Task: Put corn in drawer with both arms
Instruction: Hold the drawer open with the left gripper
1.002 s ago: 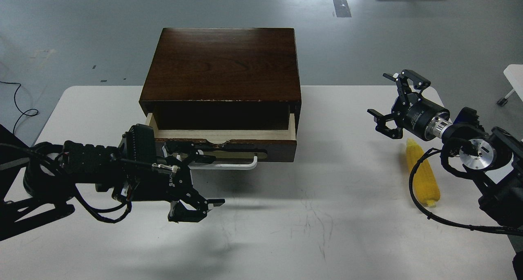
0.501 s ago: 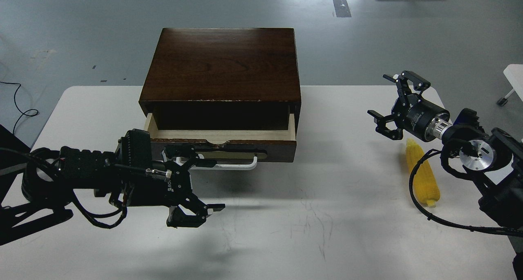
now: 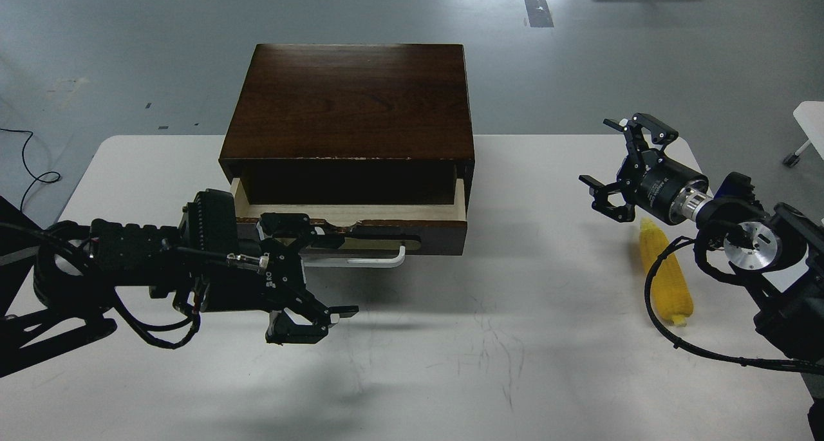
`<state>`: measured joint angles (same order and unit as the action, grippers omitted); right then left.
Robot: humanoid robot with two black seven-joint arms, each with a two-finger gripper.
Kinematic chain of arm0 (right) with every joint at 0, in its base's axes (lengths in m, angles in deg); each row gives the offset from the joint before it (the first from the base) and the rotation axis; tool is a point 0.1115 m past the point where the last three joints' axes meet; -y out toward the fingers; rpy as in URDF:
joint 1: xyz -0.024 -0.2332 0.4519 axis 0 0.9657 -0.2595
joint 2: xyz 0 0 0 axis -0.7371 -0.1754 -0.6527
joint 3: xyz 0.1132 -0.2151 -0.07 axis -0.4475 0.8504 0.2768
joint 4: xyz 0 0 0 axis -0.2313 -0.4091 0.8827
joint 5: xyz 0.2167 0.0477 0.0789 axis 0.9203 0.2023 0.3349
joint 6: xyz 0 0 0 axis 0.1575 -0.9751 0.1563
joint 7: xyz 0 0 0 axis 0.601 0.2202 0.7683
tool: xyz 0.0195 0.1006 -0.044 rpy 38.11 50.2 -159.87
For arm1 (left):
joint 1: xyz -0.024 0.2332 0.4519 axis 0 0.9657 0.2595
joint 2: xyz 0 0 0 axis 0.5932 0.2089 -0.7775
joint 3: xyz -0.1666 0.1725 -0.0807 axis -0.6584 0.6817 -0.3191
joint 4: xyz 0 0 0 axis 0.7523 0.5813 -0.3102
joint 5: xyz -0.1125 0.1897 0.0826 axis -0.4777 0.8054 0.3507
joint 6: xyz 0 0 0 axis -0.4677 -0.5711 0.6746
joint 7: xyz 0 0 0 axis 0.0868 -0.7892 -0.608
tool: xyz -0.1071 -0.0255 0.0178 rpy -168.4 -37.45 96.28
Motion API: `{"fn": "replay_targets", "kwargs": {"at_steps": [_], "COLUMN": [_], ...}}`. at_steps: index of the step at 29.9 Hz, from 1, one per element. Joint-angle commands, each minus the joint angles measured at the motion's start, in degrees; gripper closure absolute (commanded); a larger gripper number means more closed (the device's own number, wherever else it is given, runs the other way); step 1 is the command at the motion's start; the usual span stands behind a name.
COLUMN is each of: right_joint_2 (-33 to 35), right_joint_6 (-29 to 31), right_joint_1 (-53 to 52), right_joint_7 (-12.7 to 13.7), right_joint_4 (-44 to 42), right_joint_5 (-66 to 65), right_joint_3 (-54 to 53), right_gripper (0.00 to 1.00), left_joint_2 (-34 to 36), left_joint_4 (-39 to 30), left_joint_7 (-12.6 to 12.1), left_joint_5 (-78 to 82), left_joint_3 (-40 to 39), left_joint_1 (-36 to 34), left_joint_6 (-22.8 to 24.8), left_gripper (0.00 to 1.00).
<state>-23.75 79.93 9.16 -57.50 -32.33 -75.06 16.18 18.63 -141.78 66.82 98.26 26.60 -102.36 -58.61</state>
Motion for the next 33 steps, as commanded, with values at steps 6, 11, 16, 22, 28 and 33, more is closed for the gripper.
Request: {"fn": "replay_targets", "kwargs": {"at_steps": [6,11,16,22,28,33], "right_joint_2": [0.0,-0.1,0.0,-0.1,0.0,0.0], "right_joint_6": [0.0,0.0,0.0,0.0,0.0,0.0], "right_joint_1": [0.0,0.0,0.0,0.0,0.0,0.0], "right_joint_7": [0.0,0.0,0.0,0.0,0.0,0.0], "right_joint_4": [0.0,0.0,0.1,0.1,0.0,0.0], "right_joint_5": [0.1,0.0,0.1,0.1,0.1,0.1], "right_joint_3": [-0.1,-0.1,-0.1,-0.2,-0.2,-0.2], "right_gripper": [0.0,0.0,0.0,0.0,0.0,0.0], "left_joint_2": [-0.2,-0.7,-0.5,-0.7,-0.8,-0.8], "left_joint_4": [0.5,0.7,1.2,1.2,1.3,1.4], "left_joint_7": [0.0,0.0,0.0,0.1,0.1,0.0], "left_joint_5": [0.0,0.0,0.0,0.0,0.0,0.0], "left_joint_3": [0.1,0.5,0.4,0.5,0.7,0.8], "left_joint_1": [0.1,0.4,0.3,0.4,0.6,0.8], "left_joint_6": [0.0,0.0,0.0,0.0,0.0,0.0], "left_gripper": [0.02,0.02,0.02,0.02,0.02,0.02]}}
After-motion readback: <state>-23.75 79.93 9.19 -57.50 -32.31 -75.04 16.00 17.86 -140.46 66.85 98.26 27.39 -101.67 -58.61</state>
